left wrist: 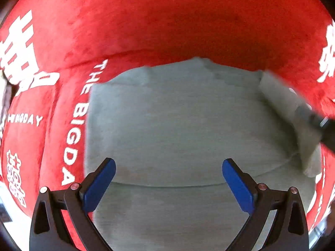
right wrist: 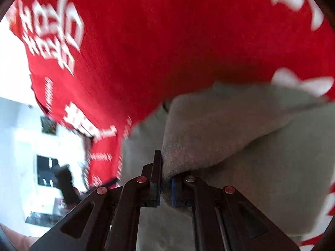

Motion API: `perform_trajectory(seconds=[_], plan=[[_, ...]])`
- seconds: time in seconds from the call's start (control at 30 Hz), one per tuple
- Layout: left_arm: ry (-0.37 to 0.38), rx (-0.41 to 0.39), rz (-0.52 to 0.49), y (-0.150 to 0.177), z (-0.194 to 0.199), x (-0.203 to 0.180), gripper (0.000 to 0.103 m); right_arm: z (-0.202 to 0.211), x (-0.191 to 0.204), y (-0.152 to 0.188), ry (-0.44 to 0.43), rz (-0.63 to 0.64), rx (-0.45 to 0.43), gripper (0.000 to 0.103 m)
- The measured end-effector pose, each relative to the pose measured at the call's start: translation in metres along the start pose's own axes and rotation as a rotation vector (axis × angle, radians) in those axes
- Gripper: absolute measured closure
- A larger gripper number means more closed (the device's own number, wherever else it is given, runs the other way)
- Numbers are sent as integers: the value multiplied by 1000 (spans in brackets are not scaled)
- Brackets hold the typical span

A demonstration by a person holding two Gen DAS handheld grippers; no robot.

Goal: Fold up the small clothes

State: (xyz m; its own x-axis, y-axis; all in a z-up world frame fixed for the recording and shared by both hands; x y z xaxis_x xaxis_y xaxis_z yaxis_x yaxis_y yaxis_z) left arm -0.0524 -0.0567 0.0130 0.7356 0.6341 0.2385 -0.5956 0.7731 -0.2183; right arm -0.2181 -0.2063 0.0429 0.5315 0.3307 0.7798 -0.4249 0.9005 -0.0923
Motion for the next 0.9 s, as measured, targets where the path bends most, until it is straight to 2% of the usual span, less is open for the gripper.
perform_trajectory(seconds=[0.1, 0.17, 0.27, 0.33, 0.37, 0.4, 0.43, 0.47, 0.53, 0.63, 0.73, 0.83, 0.9], plan=[[-16, 13, 37, 4, -10, 24, 1, -27, -22, 15, 67, -72, 76, 91], [-12, 21, 54, 9, -15, 28, 1, -29, -37, 21, 92, -157, 90, 81], [2, 24, 73, 13, -17, 40, 1, -9, -45, 26, 47, -244, 0, 55], [10, 23, 84, 14, -17, 46, 1, 10, -47, 21, 71, -279, -113, 54], [18, 22, 91, 14, -16, 51, 1, 14, -49, 18, 87, -293, -146, 54], [23, 22, 95, 14, -15, 54, 1, 18, -55, 12, 92, -325, -188, 62], [30, 21, 98, 13, -15, 57, 1, 18, -58, 7, 84, -353, -210, 75], [40, 17, 102, 12, -14, 61, 1, 16, -60, 2, 72, -368, -225, 97], [66, 13, 114, 11, -12, 68, 1, 8, -47, -9, 89, -314, -223, 97], [103, 24, 144, 9, -14, 79, 1, -19, 2, -13, 114, -65, -115, 97], [103, 38, 180, 10, -20, 90, 1, -61, 43, 7, 185, 211, 93, 97], [104, 53, 209, 12, -25, 100, 1, -104, 60, 42, 258, 381, 270, 97], [123, 65, 214, 13, -28, 103, 1, -119, 54, 59, 286, 409, 349, 92]])
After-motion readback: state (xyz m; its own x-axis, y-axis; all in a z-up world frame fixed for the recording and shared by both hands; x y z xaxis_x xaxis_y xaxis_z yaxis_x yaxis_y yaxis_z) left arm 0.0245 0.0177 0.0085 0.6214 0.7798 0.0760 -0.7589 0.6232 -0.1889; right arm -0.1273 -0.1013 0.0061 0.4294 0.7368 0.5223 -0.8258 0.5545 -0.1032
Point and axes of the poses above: each gripper's, at about its wrist camera, not at the fingertips, and z roughly against the way its jaws point, x to its left, y to its underside, the point moved 3 cm from there along -z, roughly the way its jaws point, and after that the axes turned 14 degrees about -y, right-handed, at the moved point
